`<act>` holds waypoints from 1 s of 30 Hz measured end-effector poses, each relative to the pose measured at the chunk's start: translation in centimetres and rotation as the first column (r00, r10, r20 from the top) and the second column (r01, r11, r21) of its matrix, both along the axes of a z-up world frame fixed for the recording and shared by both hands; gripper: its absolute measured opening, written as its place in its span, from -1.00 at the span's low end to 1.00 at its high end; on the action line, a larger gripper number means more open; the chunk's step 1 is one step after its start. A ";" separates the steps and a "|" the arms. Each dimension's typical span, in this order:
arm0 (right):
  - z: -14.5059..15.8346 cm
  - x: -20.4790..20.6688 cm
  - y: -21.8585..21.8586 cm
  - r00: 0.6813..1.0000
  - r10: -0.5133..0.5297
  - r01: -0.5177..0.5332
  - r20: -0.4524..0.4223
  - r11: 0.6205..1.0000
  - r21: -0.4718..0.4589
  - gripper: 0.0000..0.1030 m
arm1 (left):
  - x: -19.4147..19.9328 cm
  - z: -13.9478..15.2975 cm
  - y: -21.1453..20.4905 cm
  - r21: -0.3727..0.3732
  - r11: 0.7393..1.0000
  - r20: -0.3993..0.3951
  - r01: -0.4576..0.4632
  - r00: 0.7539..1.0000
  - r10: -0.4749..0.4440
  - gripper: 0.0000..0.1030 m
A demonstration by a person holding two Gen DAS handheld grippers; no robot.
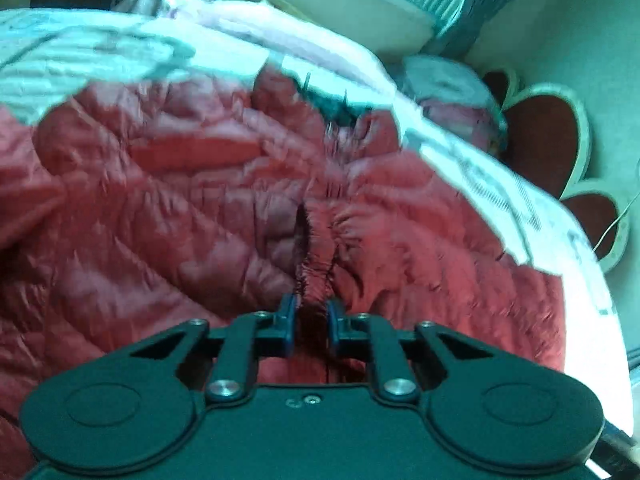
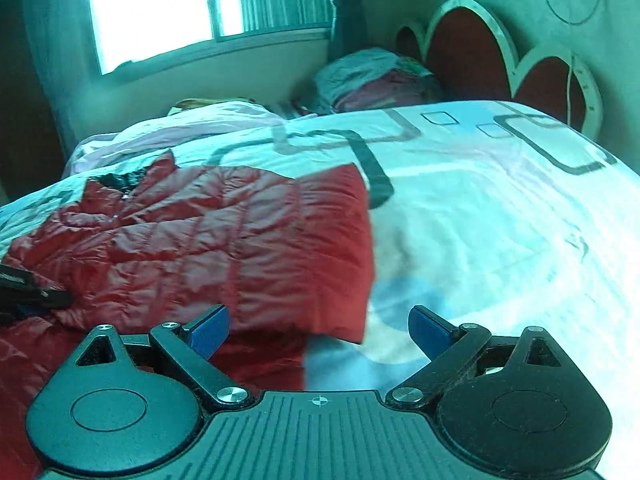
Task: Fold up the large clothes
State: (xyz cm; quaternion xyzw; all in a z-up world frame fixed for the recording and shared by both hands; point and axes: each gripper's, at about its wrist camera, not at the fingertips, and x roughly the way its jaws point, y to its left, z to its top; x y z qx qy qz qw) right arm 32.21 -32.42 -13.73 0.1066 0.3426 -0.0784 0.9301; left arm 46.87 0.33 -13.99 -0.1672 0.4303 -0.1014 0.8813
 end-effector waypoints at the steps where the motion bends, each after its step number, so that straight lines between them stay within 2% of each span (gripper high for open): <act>1: -0.2 0.0 0.0 1.000 0.001 -0.001 -0.002 1.000 -0.008 0.85 | -0.1 0.7 0.3 -0.003 1.000 0.024 -0.003 1.000 0.003 -0.74; 4: -0.8 0.5 0.2 1.000 0.016 -0.016 -0.009 0.999 -0.039 0.85 | -0.1 3.1 1.9 -0.026 0.999 0.092 -0.028 0.995 0.030 -0.79; 6: -1.0 1.0 0.7 0.999 0.033 -0.034 -0.009 0.998 -0.062 0.85 | 0.0 4.6 3.7 -0.031 0.996 0.137 -0.082 0.987 0.085 -0.80; 10: -1.8 3.1 2.6 0.997 0.079 -0.080 -0.016 0.992 -0.098 0.84 | 0.3 5.8 6.8 0.015 0.982 0.198 -0.186 0.964 0.179 -0.81; 15: -2.5 5.3 4.1 0.993 0.119 -0.120 -0.017 0.989 -0.092 0.84 | 0.1 4.3 9.8 0.046 0.963 0.164 -0.265 0.953 0.255 -0.81; 16: -2.6 5.7 4.3 0.992 0.125 -0.126 -0.019 0.988 -0.094 0.73 | 0.0 3.9 10.0 0.054 0.961 0.153 -0.271 0.953 0.260 -0.81; 17: -2.7 6.0 4.4 0.991 0.133 -0.135 -0.028 0.987 -0.084 0.35 | 0.0 3.4 10.2 0.062 0.960 0.142 -0.275 0.954 0.264 -0.81; 18: -2.8 6.5 4.3 0.990 0.135 -0.138 -0.039 0.988 -0.072 0.15 | -0.1 2.8 10.2 0.078 0.958 0.131 -0.275 0.956 0.264 -0.81; 22: -3.5 7.2 3.4 0.992 0.107 -0.111 -0.063 0.992 -0.058 0.15 | -0.5 0.5 9.9 0.125 0.956 0.074 -0.264 0.964 0.257 -0.81; 24: -3.9 7.3 2.9 0.995 0.068 -0.075 -0.076 0.992 -0.102 0.15 | -0.6 -0.3 9.9 0.144 0.954 0.055 -0.263 0.965 0.257 -0.81; 25: -4.4 7.5 2.3 0.995 0.046 -0.055 -0.093 0.994 -0.093 0.15 | -0.8 -0.5 10.0 0.154 0.954 0.052 -0.259 0.966 0.254 -0.80; 26: -4.8 7.5 1.3 0.994 0.035 -0.038 -0.103 0.999 -0.026 0.15 | -0.7 -0.7 9.8 0.169 0.954 0.045 -0.246 0.969 0.242 -0.76; 27: -4.6 7.5 0.8 0.994 0.029 -0.029 -0.104 1.000 -0.006 0.15 | -0.7 -0.7 9.5 0.187 0.954 0.047 -0.233 0.972 0.228 -0.69; 30: -3.4 6.6 0.5 0.995 0.029 -0.033 -0.096 0.999 -0.041 0.15 | -1.6 0.1 9.1 0.238 0.946 0.069 -0.221 0.975 0.210 -0.17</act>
